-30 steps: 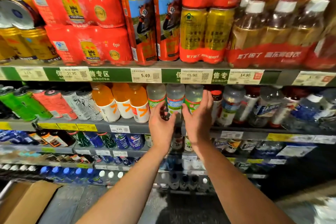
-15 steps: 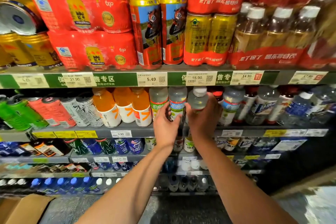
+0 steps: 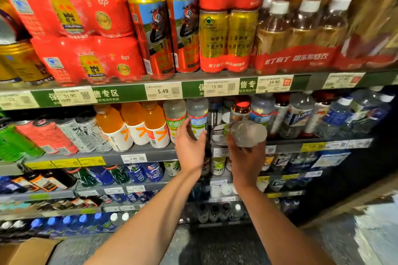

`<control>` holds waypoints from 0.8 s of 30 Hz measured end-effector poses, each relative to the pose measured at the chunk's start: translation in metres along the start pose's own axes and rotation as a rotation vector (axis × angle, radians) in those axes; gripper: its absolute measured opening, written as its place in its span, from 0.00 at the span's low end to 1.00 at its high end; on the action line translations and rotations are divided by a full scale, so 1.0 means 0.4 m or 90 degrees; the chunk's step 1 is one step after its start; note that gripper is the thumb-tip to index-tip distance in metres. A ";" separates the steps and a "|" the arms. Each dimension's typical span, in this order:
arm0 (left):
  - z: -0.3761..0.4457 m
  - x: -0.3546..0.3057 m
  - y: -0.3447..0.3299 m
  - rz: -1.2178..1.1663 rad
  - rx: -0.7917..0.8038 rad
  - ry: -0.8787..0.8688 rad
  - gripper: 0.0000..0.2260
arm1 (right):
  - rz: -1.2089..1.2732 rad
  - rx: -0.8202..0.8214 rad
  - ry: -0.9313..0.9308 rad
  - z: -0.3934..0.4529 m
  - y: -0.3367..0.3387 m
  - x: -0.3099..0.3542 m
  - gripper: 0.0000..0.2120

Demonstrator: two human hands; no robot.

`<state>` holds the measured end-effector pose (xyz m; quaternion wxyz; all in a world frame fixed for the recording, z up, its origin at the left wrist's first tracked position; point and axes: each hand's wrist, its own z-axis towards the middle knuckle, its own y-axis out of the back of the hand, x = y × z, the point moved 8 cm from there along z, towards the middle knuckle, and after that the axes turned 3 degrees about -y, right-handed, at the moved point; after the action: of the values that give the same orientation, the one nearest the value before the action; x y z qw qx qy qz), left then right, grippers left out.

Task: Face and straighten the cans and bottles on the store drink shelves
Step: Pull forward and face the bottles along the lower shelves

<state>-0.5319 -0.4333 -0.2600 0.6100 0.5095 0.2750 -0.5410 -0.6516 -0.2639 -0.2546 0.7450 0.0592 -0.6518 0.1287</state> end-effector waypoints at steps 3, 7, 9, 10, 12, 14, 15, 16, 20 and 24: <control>-0.016 -0.014 -0.012 0.020 -0.034 0.011 0.27 | 0.082 0.008 -0.051 0.010 0.043 -0.015 0.34; -0.027 -0.029 -0.028 0.024 -0.082 0.028 0.26 | 0.067 -0.008 -0.067 0.039 0.117 -0.032 0.34; -0.030 -0.030 -0.034 0.029 -0.099 0.036 0.25 | 0.052 -0.014 -0.078 0.054 0.156 -0.041 0.32; -0.031 -0.031 -0.039 0.032 -0.105 0.038 0.25 | 0.052 -0.015 -0.083 0.063 0.174 -0.045 0.30; -0.032 -0.028 -0.049 0.034 -0.113 0.040 0.24 | 0.044 -0.025 -0.084 0.080 0.209 -0.050 0.29; -0.030 -0.021 -0.061 0.038 -0.125 0.051 0.25 | 0.037 -0.038 -0.078 0.096 0.245 -0.048 0.28; -0.028 -0.017 -0.067 0.041 -0.130 0.060 0.27 | 0.034 -0.044 -0.078 0.105 0.262 -0.047 0.28; -0.025 -0.014 -0.073 0.045 -0.132 0.068 0.28 | 0.032 -0.050 -0.077 0.113 0.276 -0.044 0.27; -0.018 -0.010 -0.095 0.056 -0.129 0.085 0.30 | 0.033 -0.058 -0.060 0.135 0.324 -0.024 0.24; -0.007 0.008 -0.107 0.036 -0.112 0.103 0.33 | 0.012 -0.054 -0.050 0.146 0.352 -0.016 0.25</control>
<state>-0.5706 -0.4273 -0.2775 0.6432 0.5031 0.3555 -0.4547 -0.7458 -0.1444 -0.2636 0.7197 0.0262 -0.6857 0.1053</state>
